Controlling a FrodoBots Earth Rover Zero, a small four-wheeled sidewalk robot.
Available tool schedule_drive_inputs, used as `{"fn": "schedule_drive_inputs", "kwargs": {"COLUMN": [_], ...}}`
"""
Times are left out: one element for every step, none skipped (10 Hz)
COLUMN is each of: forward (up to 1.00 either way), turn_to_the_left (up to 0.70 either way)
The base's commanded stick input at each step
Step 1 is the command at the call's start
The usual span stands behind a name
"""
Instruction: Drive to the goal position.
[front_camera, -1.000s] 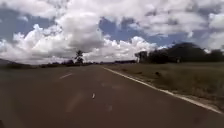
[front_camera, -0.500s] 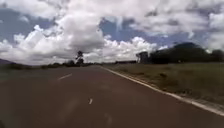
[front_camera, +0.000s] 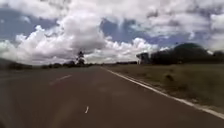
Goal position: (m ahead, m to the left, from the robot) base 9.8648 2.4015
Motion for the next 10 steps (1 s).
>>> {"fn": "schedule_drive_inputs", "kwargs": {"forward": [0.85,0.85,0.85,0.85,0.85,0.85,0.85,0.85,0.85,0.85], "turn_to_the_left": [0.0,0.0,0.0,0.0,0.0,0.04,0.01,0.0,0.0,0.0]}}
